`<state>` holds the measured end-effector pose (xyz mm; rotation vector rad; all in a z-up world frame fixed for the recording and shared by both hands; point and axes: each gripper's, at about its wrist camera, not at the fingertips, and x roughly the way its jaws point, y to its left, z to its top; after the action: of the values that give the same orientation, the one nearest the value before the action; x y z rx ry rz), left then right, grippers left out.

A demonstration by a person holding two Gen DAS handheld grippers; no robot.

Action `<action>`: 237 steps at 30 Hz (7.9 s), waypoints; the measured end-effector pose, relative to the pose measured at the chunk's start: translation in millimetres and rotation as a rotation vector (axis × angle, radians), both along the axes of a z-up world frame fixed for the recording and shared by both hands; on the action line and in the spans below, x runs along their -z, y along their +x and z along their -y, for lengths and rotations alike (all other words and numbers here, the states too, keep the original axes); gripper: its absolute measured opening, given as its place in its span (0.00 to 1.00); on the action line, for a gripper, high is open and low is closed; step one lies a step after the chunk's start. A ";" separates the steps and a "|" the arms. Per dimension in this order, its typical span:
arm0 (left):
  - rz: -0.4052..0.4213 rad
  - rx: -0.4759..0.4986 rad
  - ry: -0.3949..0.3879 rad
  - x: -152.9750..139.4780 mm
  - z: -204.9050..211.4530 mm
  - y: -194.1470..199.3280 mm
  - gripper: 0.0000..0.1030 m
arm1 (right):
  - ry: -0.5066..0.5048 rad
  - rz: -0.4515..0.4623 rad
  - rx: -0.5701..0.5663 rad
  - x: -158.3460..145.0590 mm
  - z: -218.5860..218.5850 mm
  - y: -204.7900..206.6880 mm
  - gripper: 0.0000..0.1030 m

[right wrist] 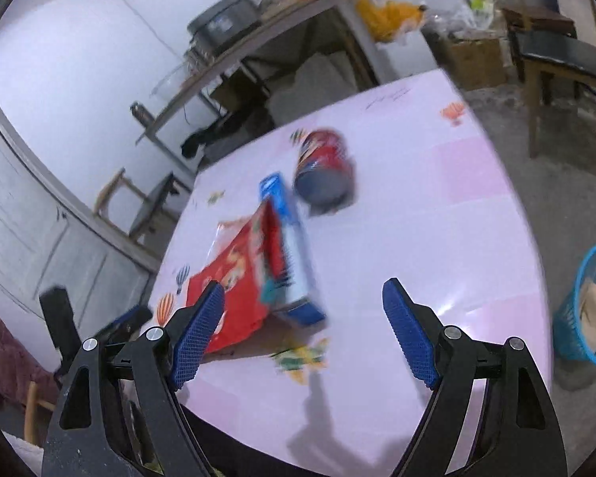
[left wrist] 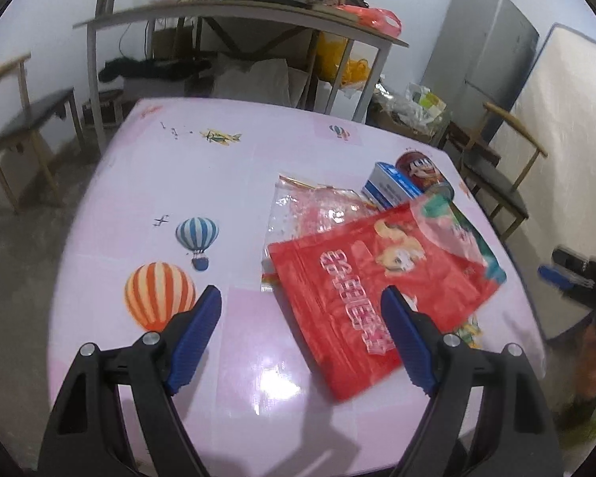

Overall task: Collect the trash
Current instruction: 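Bring both tools back over the table toward the red snack bag, then grasp the red snack bag with the left tool while the right tool pinches its edge, then lift the red snack bag off the table with both tools, then open the right tool to release the bag while the left tool keeps holding it, then grasp the clear ziplock bag with the right tool while the left tool holds the red snack bag, then carry both bags over the blue wastebasket with both tools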

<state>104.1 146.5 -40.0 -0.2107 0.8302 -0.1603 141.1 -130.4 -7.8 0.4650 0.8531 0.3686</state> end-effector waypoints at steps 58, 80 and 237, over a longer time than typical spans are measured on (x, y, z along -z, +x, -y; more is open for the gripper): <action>-0.240 0.395 -0.311 48.3 28.7 29.3 0.58 | -0.619 0.139 -0.338 32.4 -131.7 -45.7 0.00; -0.308 0.403 -0.365 54.7 46.4 -8.5 0.28 | -0.793 0.294 -0.251 58.4 -127.6 -68.7 0.00; -0.036 0.820 -0.150 -82.2 473.7 88.4 0.00 | -0.457 -0.236 0.893 85.4 278.5 -128.0 0.08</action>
<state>192.5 -327.2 42.2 -0.0013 0.9032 -0.9916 13.1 -408.9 -93.1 0.4182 0.8397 -0.7027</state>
